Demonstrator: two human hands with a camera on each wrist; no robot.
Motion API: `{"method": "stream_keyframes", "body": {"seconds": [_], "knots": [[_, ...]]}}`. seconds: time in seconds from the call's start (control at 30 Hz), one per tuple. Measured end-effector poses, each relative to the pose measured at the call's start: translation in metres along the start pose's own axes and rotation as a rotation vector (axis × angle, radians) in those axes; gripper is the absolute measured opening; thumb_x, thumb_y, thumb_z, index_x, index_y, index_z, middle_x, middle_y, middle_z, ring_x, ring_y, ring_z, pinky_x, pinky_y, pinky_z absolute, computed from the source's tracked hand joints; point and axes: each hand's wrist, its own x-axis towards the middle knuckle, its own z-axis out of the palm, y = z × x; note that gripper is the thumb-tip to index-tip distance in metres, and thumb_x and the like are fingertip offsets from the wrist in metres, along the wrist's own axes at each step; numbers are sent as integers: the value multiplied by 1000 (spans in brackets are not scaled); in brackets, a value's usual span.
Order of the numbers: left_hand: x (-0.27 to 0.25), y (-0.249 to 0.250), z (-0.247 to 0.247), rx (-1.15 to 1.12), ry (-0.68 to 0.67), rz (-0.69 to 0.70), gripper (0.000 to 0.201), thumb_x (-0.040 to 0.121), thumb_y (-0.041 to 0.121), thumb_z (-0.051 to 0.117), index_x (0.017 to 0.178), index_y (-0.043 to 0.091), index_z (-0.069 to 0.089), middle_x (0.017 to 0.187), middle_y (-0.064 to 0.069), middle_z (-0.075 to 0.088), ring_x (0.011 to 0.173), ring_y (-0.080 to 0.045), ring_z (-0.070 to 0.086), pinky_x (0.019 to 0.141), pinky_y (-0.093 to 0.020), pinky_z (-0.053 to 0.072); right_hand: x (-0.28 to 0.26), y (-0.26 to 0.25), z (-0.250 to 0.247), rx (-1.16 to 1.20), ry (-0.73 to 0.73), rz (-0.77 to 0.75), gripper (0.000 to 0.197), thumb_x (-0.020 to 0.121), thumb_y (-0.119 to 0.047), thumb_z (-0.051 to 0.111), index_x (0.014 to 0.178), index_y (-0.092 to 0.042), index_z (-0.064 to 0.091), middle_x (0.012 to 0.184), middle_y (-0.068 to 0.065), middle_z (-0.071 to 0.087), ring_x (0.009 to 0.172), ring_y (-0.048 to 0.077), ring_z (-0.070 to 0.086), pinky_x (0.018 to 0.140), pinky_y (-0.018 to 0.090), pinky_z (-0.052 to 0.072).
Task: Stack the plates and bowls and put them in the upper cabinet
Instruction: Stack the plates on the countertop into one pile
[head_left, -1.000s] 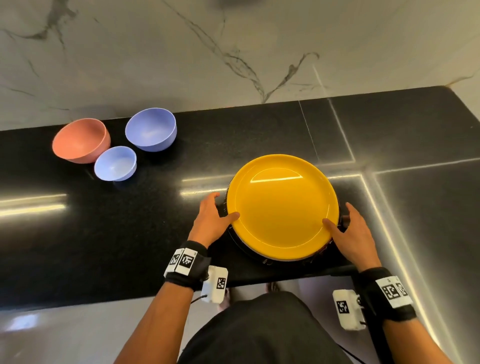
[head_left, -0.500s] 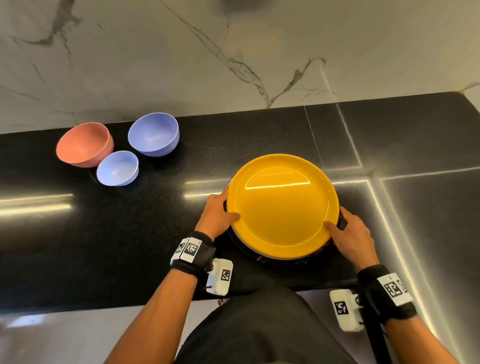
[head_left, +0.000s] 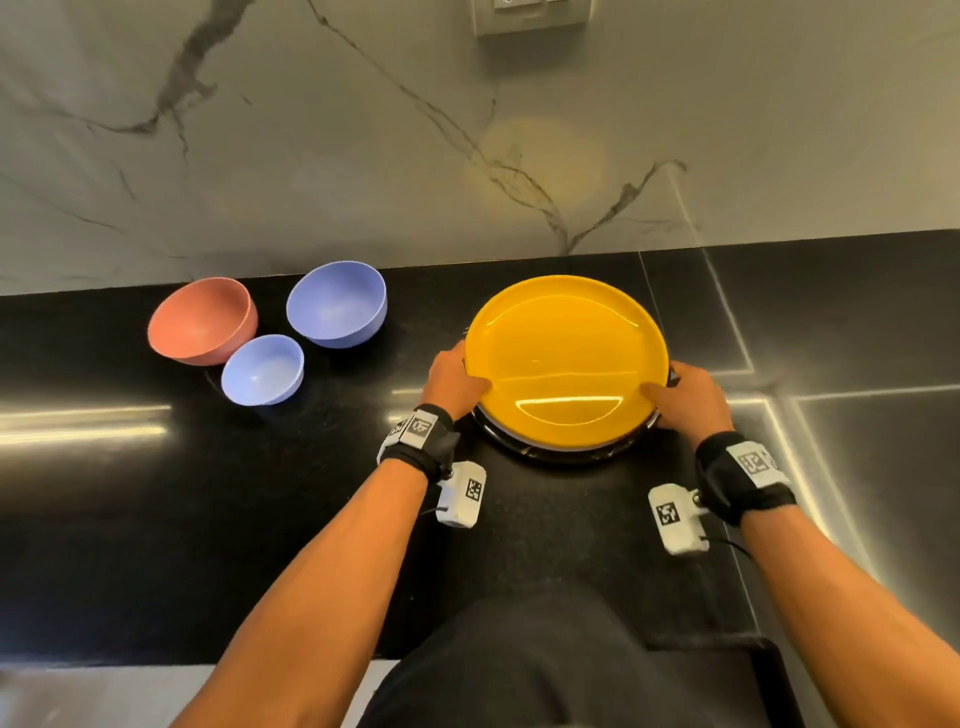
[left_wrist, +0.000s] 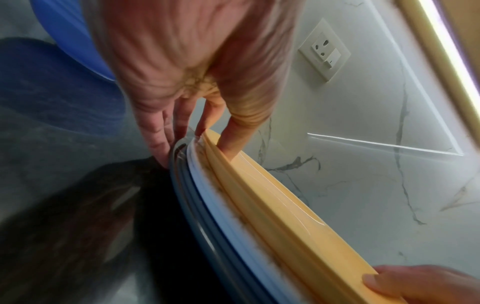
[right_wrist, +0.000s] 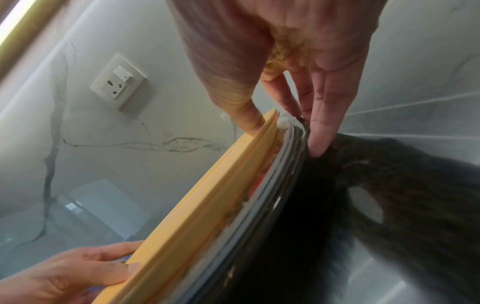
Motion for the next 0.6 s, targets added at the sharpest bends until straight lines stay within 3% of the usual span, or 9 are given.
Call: {"method": "stream_keyframes", "body": {"seconds": [0.23, 0.37, 0.4, 0.43, 0.5, 0.53, 0.6], "knots": [[23, 10, -13, -3, -4, -34, 59, 88, 14, 66, 142, 9, 42, 140, -18, 47, 128, -35, 47, 103, -45, 41, 37, -16, 8, 22, -4, 3, 24, 78, -31, 63, 93, -12, 62, 87, 12, 68, 81, 32, 67, 81, 53, 56], [21, 8, -15, -106, 10, -42, 64, 90, 17, 65, 146, 9, 35, 147, -18, 42, 134, -36, 42, 108, -45, 36, 39, -15, 12, 95, -2, 10, 36, 77, -42, 63, 87, -9, 57, 88, 15, 67, 82, 34, 68, 79, 54, 57], [17, 7, -15, -133, 18, -45, 64, 91, 16, 64, 148, 8, 33, 150, -17, 39, 136, -35, 39, 109, -44, 34, 35, -15, 11, 124, 1, 19, 39, 78, -44, 63, 91, -8, 58, 90, 15, 67, 84, 34, 68, 80, 55, 57], [14, 4, -16, -165, 31, -60, 66, 92, 16, 63, 149, 8, 31, 152, -15, 36, 139, -33, 36, 111, -43, 32, 31, -16, 10, 156, -2, 27, 45, 81, -44, 63, 104, -5, 60, 95, 15, 65, 86, 33, 68, 82, 55, 56], [8, -8, -17, -207, 67, -91, 74, 90, 20, 66, 152, 12, 25, 158, -11, 27, 143, -30, 30, 114, -44, 29, 17, -16, 7, 201, 27, 30, 68, 83, -46, 64, 136, -7, 47, 118, 15, 56, 95, 32, 65, 87, 53, 55], [4, -15, -19, -218, 84, -107, 78, 89, 23, 67, 153, 14, 24, 159, -10, 25, 144, -28, 29, 114, -45, 28, 9, -15, 7, 180, 74, 0, 73, 82, -49, 63, 142, -13, 42, 130, 14, 48, 103, 31, 62, 91, 52, 53], [-5, -29, -20, -246, 130, -123, 79, 87, 25, 69, 153, 17, 27, 158, -8, 26, 143, -27, 31, 115, -44, 31, -11, -17, 5, 110, 196, -115, 66, 85, -44, 63, 142, -19, 40, 136, 11, 39, 107, 24, 55, 94, 45, 50]]}}
